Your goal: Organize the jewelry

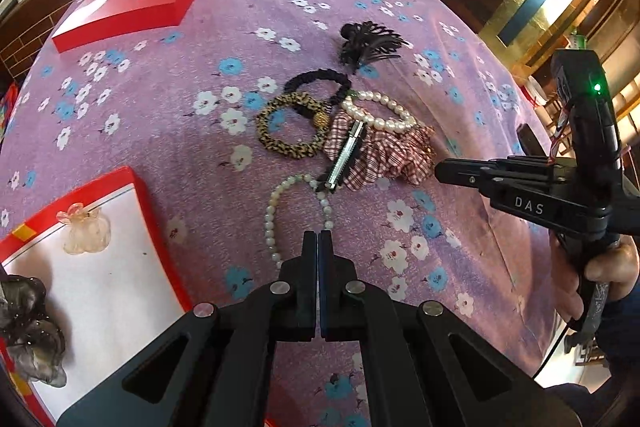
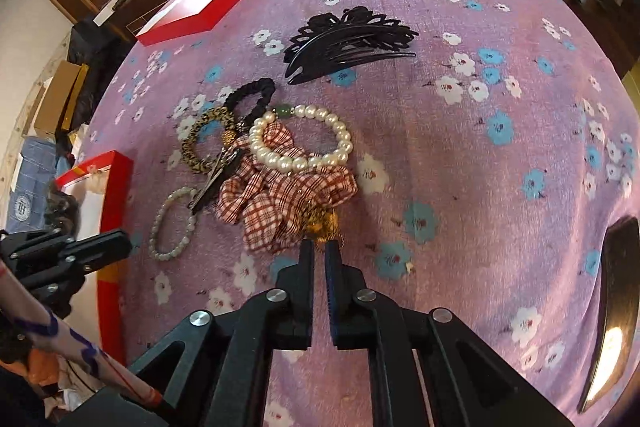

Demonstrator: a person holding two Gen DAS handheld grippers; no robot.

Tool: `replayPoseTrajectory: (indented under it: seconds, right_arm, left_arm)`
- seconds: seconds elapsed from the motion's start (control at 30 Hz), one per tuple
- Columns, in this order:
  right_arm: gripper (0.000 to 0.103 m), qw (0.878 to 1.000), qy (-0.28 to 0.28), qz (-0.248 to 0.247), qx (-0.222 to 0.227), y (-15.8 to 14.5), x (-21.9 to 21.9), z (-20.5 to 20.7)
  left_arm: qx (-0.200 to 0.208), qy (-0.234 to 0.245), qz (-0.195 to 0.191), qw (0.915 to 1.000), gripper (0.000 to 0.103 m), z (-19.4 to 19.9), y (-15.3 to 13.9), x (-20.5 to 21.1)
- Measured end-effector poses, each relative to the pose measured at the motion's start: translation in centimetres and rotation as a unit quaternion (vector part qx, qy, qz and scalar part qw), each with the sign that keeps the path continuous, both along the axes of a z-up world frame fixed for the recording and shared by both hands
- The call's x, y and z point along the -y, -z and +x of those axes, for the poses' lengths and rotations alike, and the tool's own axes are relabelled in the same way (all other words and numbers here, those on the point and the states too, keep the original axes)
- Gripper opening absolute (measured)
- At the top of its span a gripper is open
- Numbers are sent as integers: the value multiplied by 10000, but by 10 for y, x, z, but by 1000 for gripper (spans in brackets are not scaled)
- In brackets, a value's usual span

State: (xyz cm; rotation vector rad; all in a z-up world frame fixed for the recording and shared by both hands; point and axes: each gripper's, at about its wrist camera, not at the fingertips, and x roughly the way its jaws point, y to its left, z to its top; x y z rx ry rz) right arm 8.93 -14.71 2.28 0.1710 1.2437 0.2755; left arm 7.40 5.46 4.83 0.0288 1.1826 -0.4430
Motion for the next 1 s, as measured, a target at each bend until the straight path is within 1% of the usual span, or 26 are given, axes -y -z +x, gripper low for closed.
replayPoseTrajectory:
  seconds: [0.03,0.1,0.2,0.3,0.37,0.4,0.43,0.47,0.5,0.53,0.6,0.7,0.77,0.8,0.83,0.87,0.9,0.97,1.0]
  right_arm:
    - [13,10000,-20,12,-15,1,-1,1]
    - [18,10000,-34,-76,25,3,-2,4]
    - [18,9999,-98,-99,9,8,-7,10]
    - [18,9994,-161,-281,142,8,-16,16]
    - [16,9985,-220,-464,192,7,-22,15]
    - [13,9984,-216,-485,199,6,-22,15]
    - [12,9984,-193,-487,189,6,-21,13]
    - [12,9987,-116,-461,167,5,-17,11]
    - [7,9993,36,-335,137,2,-9,8]
    - [1,9996,113,-232,118,0,-3,5]
    - [1,9995,283,-110,131,-8,9,-5]
    - [1,9988,446,-57,187,-19,20,-22]
    - [1,9983,546,5,211,-23,24,-31]
    - [1,9981,572,25,212,-24,25,-35]
    - [1,9981,583,29,190,-23,24,-37]
    - [1,9982,587,54,148,-22,25,-40]
    - [1,9982,586,93,105,-21,25,-42]
    - [2,9981,603,42,94,-19,23,-42]
    - [2,9980,618,34,114,-19,24,-41]
  left_arm:
    - [10,-4,31,10000,0,1,0,0]
    - [-2,4,62,10000,0,4,-1,1]
    - [13,79,117,9999,0,10,-1,6]
    - [-28,141,176,9997,0,21,4,15]
    - [-32,183,238,9995,1,27,7,22]
    - [-32,248,273,9993,3,30,9,27]
    - [-23,301,302,9991,16,31,10,31]
    - [33,355,373,9987,25,33,11,37]
    - [119,379,439,9982,40,34,12,40]
    - [234,414,497,9976,43,35,12,44]
    - [321,537,547,9965,43,39,16,52]
    - [262,659,636,9954,42,48,25,61]
    - [249,714,707,9946,33,54,33,64]
    - [172,740,728,9944,26,57,39,66]
    - [259,723,685,9947,25,57,38,66]
    - [281,722,671,9947,22,59,39,67]
    - [319,714,683,9946,14,59,39,67]
    - [329,641,680,9951,12,60,39,67]
    - [298,612,644,9956,7,59,38,66]
